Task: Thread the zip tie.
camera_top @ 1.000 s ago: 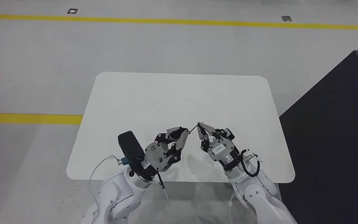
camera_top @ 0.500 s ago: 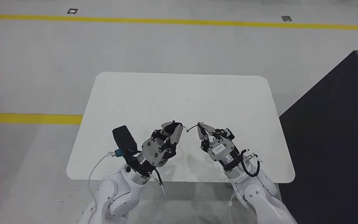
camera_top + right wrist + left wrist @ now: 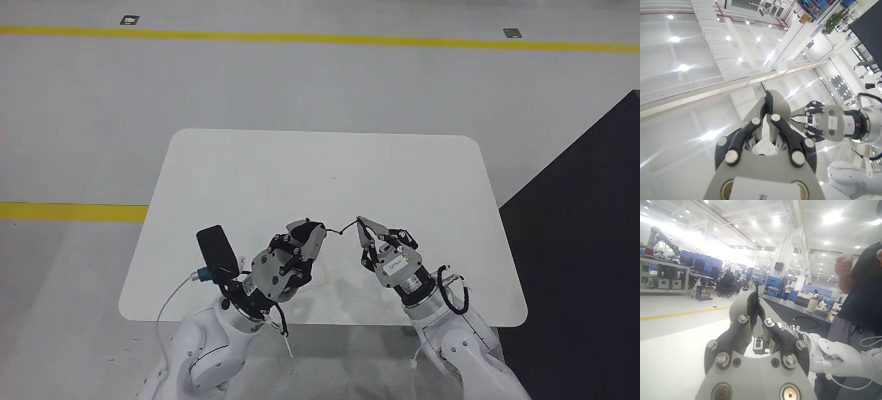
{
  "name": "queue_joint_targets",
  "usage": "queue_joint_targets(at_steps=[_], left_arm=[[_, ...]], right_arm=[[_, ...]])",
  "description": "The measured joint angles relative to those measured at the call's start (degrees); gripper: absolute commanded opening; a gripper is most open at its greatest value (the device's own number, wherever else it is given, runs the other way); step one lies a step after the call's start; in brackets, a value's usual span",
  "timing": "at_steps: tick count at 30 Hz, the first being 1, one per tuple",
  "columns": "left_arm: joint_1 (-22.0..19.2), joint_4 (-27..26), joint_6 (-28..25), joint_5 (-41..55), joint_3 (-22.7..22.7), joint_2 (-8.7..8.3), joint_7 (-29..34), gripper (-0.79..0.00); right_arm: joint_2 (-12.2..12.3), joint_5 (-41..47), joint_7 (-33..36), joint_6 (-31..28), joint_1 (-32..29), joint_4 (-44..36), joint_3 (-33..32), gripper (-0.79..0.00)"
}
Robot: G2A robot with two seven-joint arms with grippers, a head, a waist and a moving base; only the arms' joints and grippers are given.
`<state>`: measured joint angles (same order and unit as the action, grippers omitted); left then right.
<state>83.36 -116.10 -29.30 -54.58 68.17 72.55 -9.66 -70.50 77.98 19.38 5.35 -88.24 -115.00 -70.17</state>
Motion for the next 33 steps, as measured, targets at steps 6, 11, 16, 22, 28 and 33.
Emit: queue_joint_targets(at_steps=[6, 11, 16, 22, 28, 33], left_arm=[[-0.84, 0.99, -2.12, 1.81, -0.28, -0.1, 2.09, -0.785], [-1.38, 1.04, -3.31, 2.26, -0.78, -0.09, 2.05, -0.785], [-1.58, 0.66, -3.71, 3.18, -0.99, 0.04, -0.34, -0.785], [-1.61, 1.57, -3.09, 1.57, -0.9, -0.02, 0.42, -0.785], [-2.15, 2.16, -0.95, 0.33, -0.46, 0.05, -0.12, -0.785], [-1.55, 0.91, -0.48, 0.33, 0.42, 0.14, -4.29, -0.785]], right_arm=[[-0.16, 0.13, 0.01, 0.71, -0.12, -0.02, 0.04, -0.785], [-0.31, -0.59, -0.59, 0.81, 0.06, 0.4, 0.21, -0.785], [-0.46, -1.71, -1.33, 1.13, 0.13, 0.82, 0.67, -0.785], [-0.59, -2.28, -1.55, 1.49, 0.03, 0.81, 0.66, -0.785], [-0.73, -1.84, -1.36, 1.58, -0.07, 0.28, 0.23, -0.785], [-0.87, -1.69, -1.38, 1.55, -0.07, 0.43, 0.11, -0.785]])
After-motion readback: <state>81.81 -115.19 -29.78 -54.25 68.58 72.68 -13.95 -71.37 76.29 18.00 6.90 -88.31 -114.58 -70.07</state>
